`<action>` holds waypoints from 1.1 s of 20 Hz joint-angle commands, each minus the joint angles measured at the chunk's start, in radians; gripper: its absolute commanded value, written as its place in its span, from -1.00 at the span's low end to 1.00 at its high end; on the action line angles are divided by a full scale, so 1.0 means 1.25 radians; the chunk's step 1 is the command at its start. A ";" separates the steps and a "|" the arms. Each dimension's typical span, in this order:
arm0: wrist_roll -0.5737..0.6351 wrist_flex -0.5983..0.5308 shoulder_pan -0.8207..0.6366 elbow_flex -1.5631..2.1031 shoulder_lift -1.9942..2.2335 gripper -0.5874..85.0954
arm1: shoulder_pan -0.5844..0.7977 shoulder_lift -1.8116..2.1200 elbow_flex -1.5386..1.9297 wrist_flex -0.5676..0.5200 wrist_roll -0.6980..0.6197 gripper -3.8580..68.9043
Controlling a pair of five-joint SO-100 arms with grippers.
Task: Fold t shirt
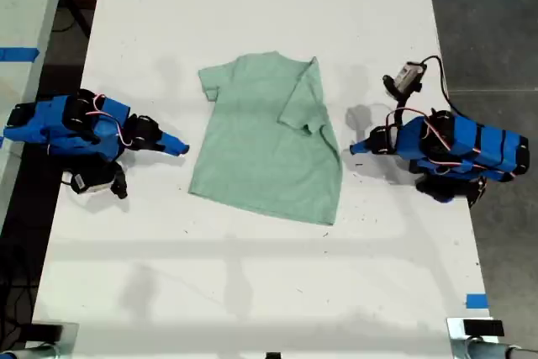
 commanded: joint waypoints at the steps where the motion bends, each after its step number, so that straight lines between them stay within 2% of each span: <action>1: -0.075 -0.002 -0.027 -0.005 0.005 -0.79 | -0.004 0.011 0.032 0.004 0.006 -0.89; 5: -0.128 -0.021 -0.086 0.017 0.005 -0.72 | -0.004 0.011 0.032 0.004 0.006 -0.89; 7: -0.164 -0.028 -0.079 0.025 0.005 -0.71 | -0.005 0.011 0.032 0.004 0.006 -0.89; 9: -0.153 -0.028 -0.109 0.029 0.005 -0.71 | -0.006 0.011 0.032 0.004 0.007 -0.89; 10: -0.101 -0.026 -0.136 0.034 0.005 -0.71 | -0.006 0.011 0.032 0.004 0.007 -0.89; 13: -0.107 -0.026 -0.189 0.038 0.005 -0.69 | -0.007 0.011 0.032 0.004 0.007 -0.89; 15: -0.107 -0.025 -0.175 0.029 0.005 -0.67 | -0.007 0.011 0.032 0.004 0.007 -0.89; 17: -0.158 -0.026 -0.160 0.021 0.005 -0.67 | -0.007 0.011 0.032 0.004 0.009 -0.89; 20: -0.171 -0.026 -0.144 -0.004 0.005 -0.82 | -0.007 0.011 0.032 0.004 0.009 -0.89; 21: -0.121 -0.045 -0.131 -0.011 0.005 -0.99 | -0.007 0.011 0.032 0.004 0.010 -0.89; 22: -0.113 -0.059 -0.106 -0.018 0.005 -0.99 | -0.007 0.011 0.032 0.005 0.010 -0.89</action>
